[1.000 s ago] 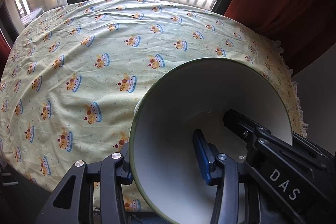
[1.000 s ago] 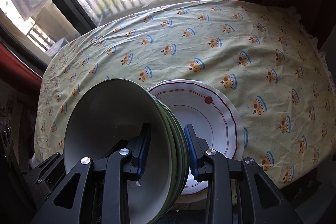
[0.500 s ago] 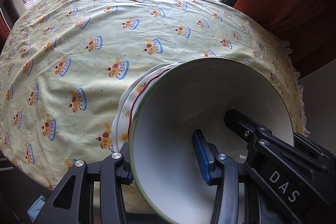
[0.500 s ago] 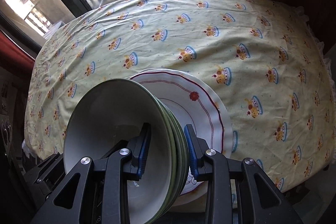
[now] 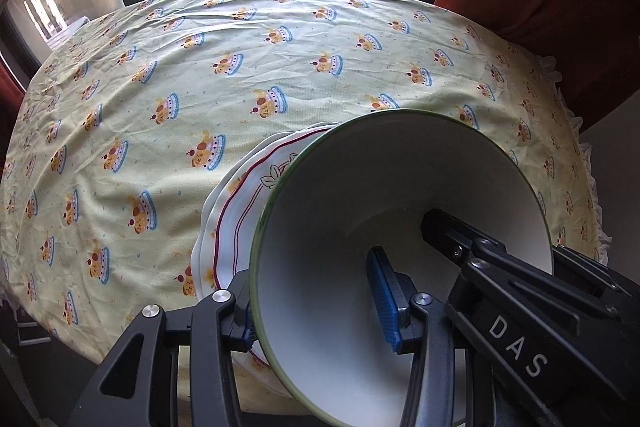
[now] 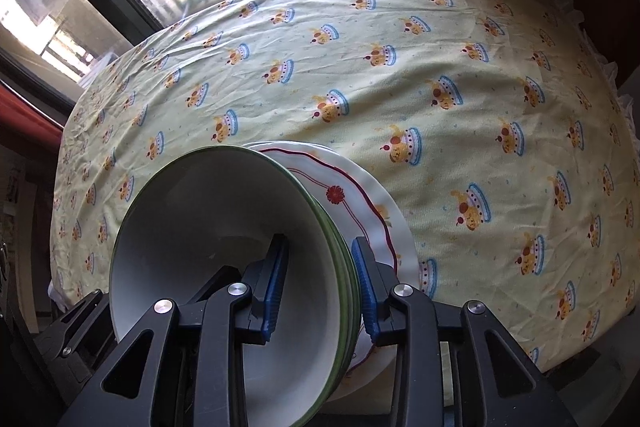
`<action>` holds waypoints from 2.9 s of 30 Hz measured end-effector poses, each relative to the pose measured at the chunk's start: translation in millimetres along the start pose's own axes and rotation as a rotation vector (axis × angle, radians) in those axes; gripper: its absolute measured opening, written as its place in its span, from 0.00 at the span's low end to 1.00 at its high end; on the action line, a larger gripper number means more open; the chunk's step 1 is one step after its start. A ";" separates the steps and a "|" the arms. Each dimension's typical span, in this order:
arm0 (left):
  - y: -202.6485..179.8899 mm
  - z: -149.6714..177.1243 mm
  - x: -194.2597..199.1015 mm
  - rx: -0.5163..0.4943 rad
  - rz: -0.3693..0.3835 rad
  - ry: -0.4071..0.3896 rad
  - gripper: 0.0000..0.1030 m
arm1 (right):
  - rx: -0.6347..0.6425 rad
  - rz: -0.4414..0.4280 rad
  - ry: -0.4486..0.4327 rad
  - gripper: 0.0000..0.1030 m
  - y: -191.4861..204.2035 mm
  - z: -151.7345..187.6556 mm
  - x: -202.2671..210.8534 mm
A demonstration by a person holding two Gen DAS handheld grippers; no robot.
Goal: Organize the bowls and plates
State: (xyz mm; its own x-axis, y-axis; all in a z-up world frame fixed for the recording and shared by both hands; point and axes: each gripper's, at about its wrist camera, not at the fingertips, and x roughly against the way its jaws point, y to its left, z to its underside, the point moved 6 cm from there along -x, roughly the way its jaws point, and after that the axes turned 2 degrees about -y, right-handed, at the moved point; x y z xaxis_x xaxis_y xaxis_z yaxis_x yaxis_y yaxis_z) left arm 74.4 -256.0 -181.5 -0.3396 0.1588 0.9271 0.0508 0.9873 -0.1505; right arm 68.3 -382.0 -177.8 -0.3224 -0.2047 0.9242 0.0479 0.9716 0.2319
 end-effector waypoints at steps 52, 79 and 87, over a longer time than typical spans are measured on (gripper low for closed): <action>212.1 62.8 100.0 -0.003 -0.091 -0.463 0.96 | 0.047 0.183 -0.529 0.92 132.1 93.0 66.0; 255.2 88.1 98.4 0.002 -0.103 -0.517 0.96 | 0.046 0.136 -0.539 0.93 174.9 126.7 37.1; 251.3 86.8 96.7 0.009 -0.089 -0.513 0.96 | 0.044 0.150 -0.519 0.93 168.4 128.1 33.7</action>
State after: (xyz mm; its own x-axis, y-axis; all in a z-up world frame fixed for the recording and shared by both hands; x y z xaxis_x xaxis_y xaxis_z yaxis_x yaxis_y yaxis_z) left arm -27.2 7.1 -159.4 -0.7589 0.0499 0.6493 -0.0063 0.9964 -0.0840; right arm -55.7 -210.0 -146.4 -0.7405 0.0111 0.6720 0.0927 0.9920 0.0858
